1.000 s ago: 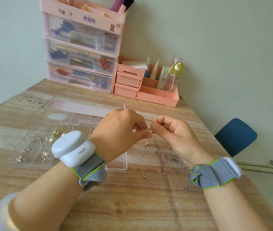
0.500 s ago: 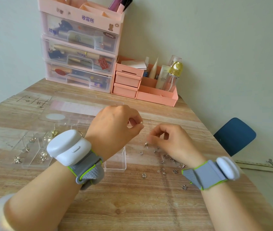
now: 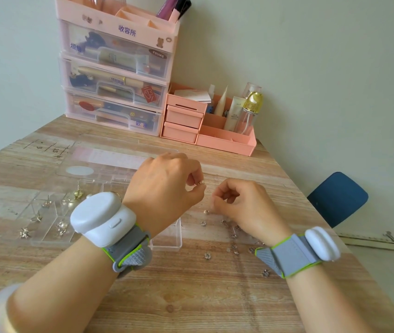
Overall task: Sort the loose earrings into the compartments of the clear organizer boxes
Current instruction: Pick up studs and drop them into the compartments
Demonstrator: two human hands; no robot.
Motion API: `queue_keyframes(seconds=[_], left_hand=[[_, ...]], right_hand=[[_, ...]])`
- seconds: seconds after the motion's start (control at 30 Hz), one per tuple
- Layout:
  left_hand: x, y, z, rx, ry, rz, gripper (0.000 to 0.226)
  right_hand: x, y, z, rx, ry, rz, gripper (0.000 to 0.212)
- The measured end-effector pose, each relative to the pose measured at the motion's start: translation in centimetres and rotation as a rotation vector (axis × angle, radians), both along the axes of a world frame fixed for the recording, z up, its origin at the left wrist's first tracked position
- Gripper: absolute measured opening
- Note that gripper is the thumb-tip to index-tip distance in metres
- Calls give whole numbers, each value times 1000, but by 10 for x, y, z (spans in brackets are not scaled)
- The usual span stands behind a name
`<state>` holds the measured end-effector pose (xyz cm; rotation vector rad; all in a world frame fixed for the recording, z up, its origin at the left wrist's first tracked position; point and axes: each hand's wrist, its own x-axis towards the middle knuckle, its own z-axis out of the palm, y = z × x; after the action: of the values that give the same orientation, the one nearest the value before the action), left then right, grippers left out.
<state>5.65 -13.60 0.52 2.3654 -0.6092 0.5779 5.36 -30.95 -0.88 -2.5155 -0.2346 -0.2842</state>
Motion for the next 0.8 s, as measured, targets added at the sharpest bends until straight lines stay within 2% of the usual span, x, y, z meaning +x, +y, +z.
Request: queue_keyframes(seconds=[0.23, 0.47, 0.8], left_hand=[[1, 2, -1, 15, 34, 17, 7], [2, 1, -2, 19, 32, 28, 8], [4, 1, -4, 26, 19, 28, 9]], right_hand=[[3, -4, -1, -49, 21, 8, 7], [2, 2, -5, -84, 65, 106, 9], [3, 5, -6, -89, 96, 101, 7]])
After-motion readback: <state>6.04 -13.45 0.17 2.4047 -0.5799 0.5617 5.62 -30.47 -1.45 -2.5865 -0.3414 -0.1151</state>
